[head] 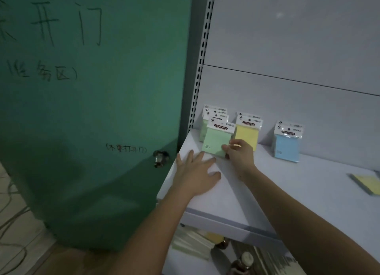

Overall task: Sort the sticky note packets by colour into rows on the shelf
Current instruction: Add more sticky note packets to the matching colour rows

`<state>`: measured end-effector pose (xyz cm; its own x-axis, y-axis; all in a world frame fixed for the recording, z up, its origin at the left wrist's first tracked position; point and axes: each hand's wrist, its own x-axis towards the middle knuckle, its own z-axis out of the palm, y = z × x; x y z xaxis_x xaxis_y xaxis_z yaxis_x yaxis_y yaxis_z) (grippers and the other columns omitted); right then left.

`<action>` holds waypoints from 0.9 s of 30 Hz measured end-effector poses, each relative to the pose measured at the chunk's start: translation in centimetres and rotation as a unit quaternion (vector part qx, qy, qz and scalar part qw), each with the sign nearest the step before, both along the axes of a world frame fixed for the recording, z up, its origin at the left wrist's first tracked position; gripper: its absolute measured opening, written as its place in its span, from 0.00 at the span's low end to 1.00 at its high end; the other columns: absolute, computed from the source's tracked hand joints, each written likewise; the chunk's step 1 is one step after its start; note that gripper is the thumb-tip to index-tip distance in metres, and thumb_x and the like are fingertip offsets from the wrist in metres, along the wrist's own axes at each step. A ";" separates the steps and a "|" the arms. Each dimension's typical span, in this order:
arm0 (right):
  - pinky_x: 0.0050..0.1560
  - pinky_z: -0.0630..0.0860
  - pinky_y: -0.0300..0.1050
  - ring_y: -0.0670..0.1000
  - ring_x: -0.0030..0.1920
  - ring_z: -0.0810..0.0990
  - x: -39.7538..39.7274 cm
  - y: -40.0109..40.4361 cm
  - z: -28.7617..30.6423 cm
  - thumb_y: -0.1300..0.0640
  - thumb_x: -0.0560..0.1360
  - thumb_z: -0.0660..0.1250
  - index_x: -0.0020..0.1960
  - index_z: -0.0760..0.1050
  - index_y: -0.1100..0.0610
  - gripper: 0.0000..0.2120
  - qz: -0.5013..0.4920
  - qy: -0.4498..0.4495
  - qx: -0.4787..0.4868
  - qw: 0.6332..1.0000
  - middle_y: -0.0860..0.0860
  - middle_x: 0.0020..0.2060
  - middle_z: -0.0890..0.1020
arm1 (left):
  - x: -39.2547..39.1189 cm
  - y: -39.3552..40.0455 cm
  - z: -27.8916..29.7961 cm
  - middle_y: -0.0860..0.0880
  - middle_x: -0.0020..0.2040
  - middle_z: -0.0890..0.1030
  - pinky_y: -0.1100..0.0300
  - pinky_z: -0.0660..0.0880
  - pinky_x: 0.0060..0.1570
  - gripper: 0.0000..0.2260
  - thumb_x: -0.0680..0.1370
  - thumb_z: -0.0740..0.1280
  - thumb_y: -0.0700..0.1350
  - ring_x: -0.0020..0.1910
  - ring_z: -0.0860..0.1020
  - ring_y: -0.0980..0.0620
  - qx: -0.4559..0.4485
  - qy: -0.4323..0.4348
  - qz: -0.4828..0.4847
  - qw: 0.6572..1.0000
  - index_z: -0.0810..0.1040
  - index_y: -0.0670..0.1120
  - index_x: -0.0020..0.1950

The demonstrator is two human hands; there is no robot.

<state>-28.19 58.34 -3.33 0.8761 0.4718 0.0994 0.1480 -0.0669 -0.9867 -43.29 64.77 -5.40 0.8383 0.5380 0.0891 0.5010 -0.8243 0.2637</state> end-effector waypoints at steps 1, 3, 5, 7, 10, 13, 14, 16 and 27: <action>0.49 0.80 0.52 0.54 0.44 0.82 -0.1 0.0 -0.3 0.63 0.74 0.70 0.51 0.73 0.60 0.08 -0.004 -0.014 -0.003 1.000 0.57 0.45 0.83 | 0.2 0.1 -0.1 0.52 0.79 0.51 0.36 0.36 0.70 0.28 0.75 0.48 0.66 0.78 0.44 0.45 0.005 -0.003 -0.001 1.000 0.55 0.64 0.75; 0.52 0.80 0.53 0.56 0.48 0.82 0.0 0.5 -0.2 0.63 0.74 0.70 0.52 0.74 0.60 0.09 -0.003 -0.038 -0.019 0.999 0.57 0.48 0.82 | 0.2 0.2 -0.2 0.50 0.79 0.52 0.36 0.36 0.69 0.28 0.74 0.48 0.66 0.78 0.45 0.44 0.009 -0.010 0.003 1.000 0.56 0.63 0.75; 0.54 0.80 0.54 0.57 0.50 0.81 0.4 1.2 0.2 0.62 0.74 0.70 0.53 0.74 0.60 0.09 -0.008 -0.054 -0.038 0.998 0.57 0.49 0.81 | 0.2 0.2 -0.4 0.50 0.79 0.52 0.35 0.36 0.69 0.28 0.74 0.48 0.66 0.78 0.45 0.44 0.011 -0.012 0.004 1.000 0.56 0.63 0.75; 0.56 0.78 0.54 0.57 0.52 0.81 0.8 1.9 0.2 0.62 0.74 0.70 0.53 0.74 0.60 0.10 -0.024 -0.066 -0.051 0.996 0.56 0.48 0.81 | 0.2 0.1 -0.6 0.49 0.79 0.54 0.35 0.36 0.69 0.29 0.74 0.47 0.66 0.77 0.46 0.44 0.012 -0.018 0.007 1.000 0.56 0.62 0.75; 0.53 0.77 0.48 0.56 0.51 0.80 1.2 2.9 -0.3 0.60 0.74 0.70 0.56 0.75 0.61 0.12 -0.055 -0.102 -0.066 0.991 0.54 0.47 0.80 | 0.4 0.2 -0.5 0.49 0.78 0.56 0.34 0.36 0.68 0.29 0.73 0.48 0.65 0.77 0.48 0.44 0.011 -0.039 0.009 0.999 0.59 0.62 0.74; 0.48 0.72 0.41 0.52 0.47 0.78 1.3 3.7 -0.7 0.59 0.75 0.69 0.57 0.77 0.62 0.13 -0.051 -0.167 -0.098 0.980 0.54 0.47 0.81 | 0.6 0.2 -0.3 0.48 0.77 0.57 0.33 0.37 0.67 0.29 0.72 0.48 0.65 0.77 0.48 0.43 0.010 -0.043 0.005 0.999 0.61 0.62 0.73; 0.47 0.70 0.40 0.51 0.46 0.77 1.3 3.9 -0.8 0.59 0.75 0.69 0.58 0.77 0.63 0.13 -0.045 -0.186 -0.107 0.976 0.54 0.46 0.81 | 0.6 0.2 -0.4 0.48 0.77 0.58 0.33 0.37 0.67 0.28 0.72 0.48 0.65 0.77 0.49 0.42 0.013 -0.043 0.006 0.999 0.61 0.62 0.72; 0.46 0.69 0.40 0.50 0.45 0.76 1.1 4.2 -0.9 0.59 0.75 0.68 0.57 0.77 0.63 0.13 -0.041 -0.211 -0.114 0.970 0.53 0.45 0.80 | 0.6 0.2 -0.4 0.48 0.76 0.60 0.33 0.38 0.67 0.28 0.72 0.49 0.64 0.76 0.50 0.42 0.018 -0.047 0.007 0.999 0.63 0.61 0.71; 0.38 0.69 0.38 0.48 0.41 0.76 0.6 3.6 -1.2 0.56 0.73 0.67 0.56 0.72 0.58 0.13 -0.035 -0.200 -0.103 0.974 0.46 0.38 0.76 | 0.4 0.0 -0.3 0.48 0.75 0.62 0.32 0.39 0.67 0.26 0.73 0.50 0.64 0.76 0.51 0.43 0.011 -0.051 0.002 0.999 0.65 0.58 0.70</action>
<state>-27.58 61.98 -4.52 0.8179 0.4582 0.3481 0.5050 -0.2813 -0.8160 -42.87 64.75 -5.72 0.8215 0.5390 0.1860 0.4763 -0.8280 0.2957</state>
